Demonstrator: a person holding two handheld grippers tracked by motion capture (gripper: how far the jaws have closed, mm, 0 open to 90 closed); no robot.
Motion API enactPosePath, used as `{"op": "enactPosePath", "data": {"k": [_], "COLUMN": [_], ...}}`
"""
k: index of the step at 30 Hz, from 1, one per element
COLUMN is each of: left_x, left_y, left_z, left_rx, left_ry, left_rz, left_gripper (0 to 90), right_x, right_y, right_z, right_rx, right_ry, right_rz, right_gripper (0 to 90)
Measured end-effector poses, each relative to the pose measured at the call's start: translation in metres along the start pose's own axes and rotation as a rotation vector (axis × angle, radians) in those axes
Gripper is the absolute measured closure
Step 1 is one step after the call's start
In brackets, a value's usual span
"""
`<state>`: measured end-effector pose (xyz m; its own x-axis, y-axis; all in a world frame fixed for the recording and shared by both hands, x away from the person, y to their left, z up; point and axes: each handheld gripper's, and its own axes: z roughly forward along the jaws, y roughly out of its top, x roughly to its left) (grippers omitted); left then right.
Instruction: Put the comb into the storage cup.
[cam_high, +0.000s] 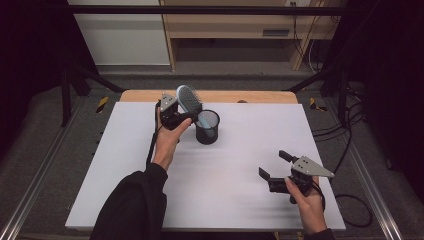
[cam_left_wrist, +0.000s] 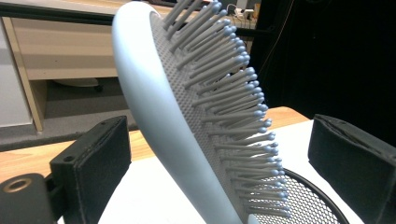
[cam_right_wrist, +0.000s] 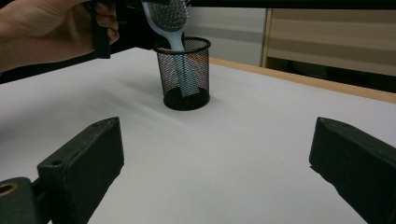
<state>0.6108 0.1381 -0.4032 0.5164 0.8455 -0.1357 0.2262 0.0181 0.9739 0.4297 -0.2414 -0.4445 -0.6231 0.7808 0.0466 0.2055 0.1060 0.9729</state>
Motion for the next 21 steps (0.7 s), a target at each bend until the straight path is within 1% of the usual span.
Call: {"op": "enactPosePath", "data": {"k": [8,15,21], "left_x": [0.0015,0.0014,0.0010], "left_y": [0.0008,0.0001,0.0001], "left_z": [-0.0011,-0.0012,-0.0015], "left_rx": [-0.002,0.003,0.000], "left_ry": [0.009,0.001,0.005], "left_rz": [-0.006,-0.010,-0.002], "left_gripper": [4.8,4.8,4.5], "right_x": [0.0001,0.0005,0.0007], "right_y": [0.0000,-0.0002,0.0000], "right_z": [0.0002,0.0012,0.0013], "right_rx": [0.001,0.007,0.008], "right_ry": [-0.001,0.000,0.000], "right_rz": [0.003,0.008,0.010], "right_gripper": [3.3,3.3,3.2]}}
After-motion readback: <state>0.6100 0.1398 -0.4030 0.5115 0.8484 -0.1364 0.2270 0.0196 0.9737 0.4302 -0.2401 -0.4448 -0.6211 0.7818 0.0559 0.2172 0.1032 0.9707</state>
